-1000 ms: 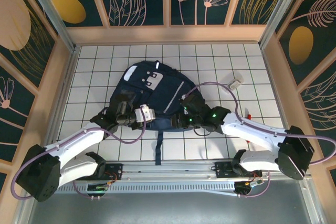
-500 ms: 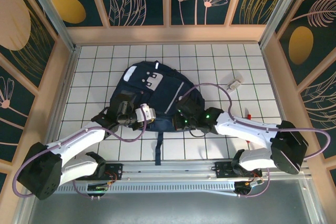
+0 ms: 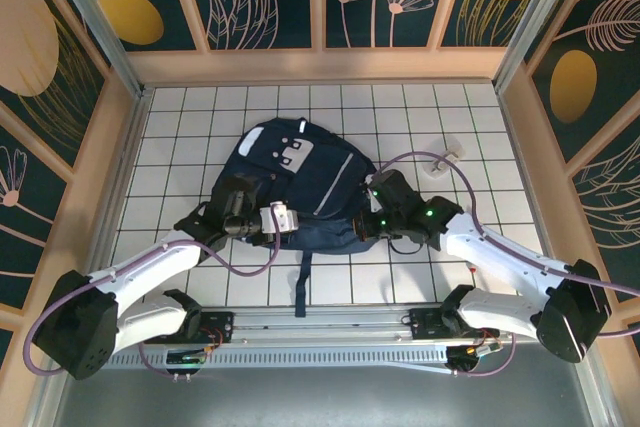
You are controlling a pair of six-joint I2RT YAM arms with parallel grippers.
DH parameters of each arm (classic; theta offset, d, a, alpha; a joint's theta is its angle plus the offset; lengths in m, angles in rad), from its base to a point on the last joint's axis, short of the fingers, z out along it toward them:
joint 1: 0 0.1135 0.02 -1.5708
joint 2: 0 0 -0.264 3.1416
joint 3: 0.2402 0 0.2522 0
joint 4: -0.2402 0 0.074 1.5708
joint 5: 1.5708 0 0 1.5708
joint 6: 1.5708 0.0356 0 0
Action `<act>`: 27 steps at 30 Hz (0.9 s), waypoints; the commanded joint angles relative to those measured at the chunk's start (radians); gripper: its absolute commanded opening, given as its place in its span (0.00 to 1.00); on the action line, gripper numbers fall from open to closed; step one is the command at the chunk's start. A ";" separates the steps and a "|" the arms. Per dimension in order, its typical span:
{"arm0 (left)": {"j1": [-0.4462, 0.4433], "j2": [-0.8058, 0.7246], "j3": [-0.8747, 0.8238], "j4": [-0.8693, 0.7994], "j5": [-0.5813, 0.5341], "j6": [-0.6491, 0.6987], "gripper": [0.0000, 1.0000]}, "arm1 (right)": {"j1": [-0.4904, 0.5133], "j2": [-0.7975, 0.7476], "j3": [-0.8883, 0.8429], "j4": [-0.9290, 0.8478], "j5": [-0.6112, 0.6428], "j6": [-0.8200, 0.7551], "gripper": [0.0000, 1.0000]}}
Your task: Pack the student bag
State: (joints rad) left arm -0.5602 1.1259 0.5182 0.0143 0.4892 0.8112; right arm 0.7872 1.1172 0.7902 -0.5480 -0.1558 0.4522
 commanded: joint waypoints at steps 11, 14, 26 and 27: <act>0.189 0.196 0.195 -0.086 -0.022 0.069 0.08 | 0.174 0.043 0.018 0.064 -0.184 -0.150 0.00; 0.189 0.176 0.180 -0.124 0.057 0.077 0.33 | 0.175 0.102 0.039 0.156 -0.188 -0.140 0.00; -0.002 -0.218 -0.012 -0.095 0.151 -0.020 0.69 | 0.172 0.228 0.091 0.305 -0.347 -0.173 0.00; -0.028 -0.208 -0.011 -0.094 0.130 -0.023 0.69 | 0.170 0.221 0.082 0.315 -0.355 -0.172 0.00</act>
State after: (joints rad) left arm -0.5293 0.9112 0.5331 -0.1028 0.6178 0.8230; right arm 0.9516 1.3491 0.8501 -0.3145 -0.4232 0.3115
